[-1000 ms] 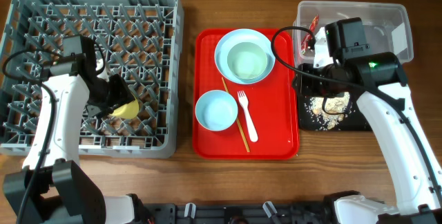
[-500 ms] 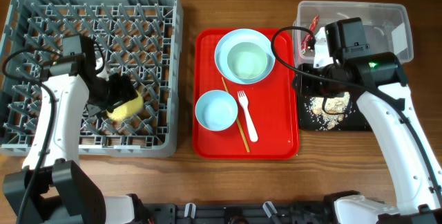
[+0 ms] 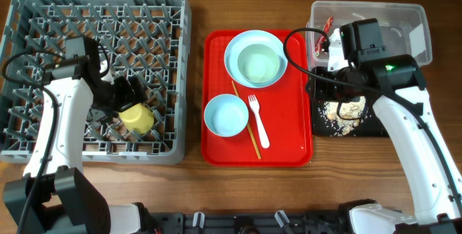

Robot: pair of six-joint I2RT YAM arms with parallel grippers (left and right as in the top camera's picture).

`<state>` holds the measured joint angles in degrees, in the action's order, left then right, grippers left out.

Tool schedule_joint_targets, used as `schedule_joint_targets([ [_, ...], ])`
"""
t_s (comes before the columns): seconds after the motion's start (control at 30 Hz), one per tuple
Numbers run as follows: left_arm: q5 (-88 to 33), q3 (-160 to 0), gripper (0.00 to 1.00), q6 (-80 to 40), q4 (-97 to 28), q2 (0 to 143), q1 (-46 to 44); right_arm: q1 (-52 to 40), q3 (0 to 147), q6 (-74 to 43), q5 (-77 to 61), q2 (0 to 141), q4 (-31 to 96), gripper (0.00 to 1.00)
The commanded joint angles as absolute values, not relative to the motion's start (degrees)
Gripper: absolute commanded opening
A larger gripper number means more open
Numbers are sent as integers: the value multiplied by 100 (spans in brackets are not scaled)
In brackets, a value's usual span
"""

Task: Sort waste into correct bins and load items into the dishwasher rack
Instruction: 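Lower the yellow cup into the rack and open the left gripper, then swing the left gripper to the red tray and grip the blue bowl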

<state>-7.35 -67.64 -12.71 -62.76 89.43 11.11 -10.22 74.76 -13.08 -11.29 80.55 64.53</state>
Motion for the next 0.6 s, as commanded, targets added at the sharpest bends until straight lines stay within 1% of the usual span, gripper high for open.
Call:
schedule_joint_targets([
  [0.0,-768,-6807,100,-1238,-6206,8729,1135,-1000,7583,-1214,-1035,8025,6484,43],
  [0.03,-797,-6836,100,-1238,-6132,8536,1133,-1000,7583,-1210,-1133,8025,6488,50],
  [0.07,-888,-6840,100,-1240,-6062,8388,1120,-1000,7583,-1205,-1271,8025,6466,54],
  [0.1,-1055,-6840,100,-1240,-5981,8241,1094,-1000,7585,-1199,-1468,8025,6405,60],
  [0.17,-1509,-6840,100,-1238,-5769,7948,991,-1000,7585,-1192,-1708,8025,6335,92],
  [0.2,-1649,-6840,100,-1240,-5688,7852,937,-1000,7585,-1194,-1693,8025,6313,97],
  [0.23,-1870,-6840,100,-1238,-5520,7701,825,-998,7585,-1199,-1605,8025,6305,100],
  [0.3,-2117,-6840,100,-1240,-5245,7540,633,-998,7585,-1271,-1422,8025,6311,100],
  [0.33,-2405,-6840,100,-1275,-4950,7448,423,-963,7585,-1527,-1251,8023,6348,100],
  [0.5,-3162,-6838,100,-1529,-4532,7441,-67,-661,7585,-1883,-1203,8016,6394,100],
  [0.57,-3138,-6838,100,-1525,-4362,7500,-327,-469,7585,-2032,-1208,7994,6396,100],
])
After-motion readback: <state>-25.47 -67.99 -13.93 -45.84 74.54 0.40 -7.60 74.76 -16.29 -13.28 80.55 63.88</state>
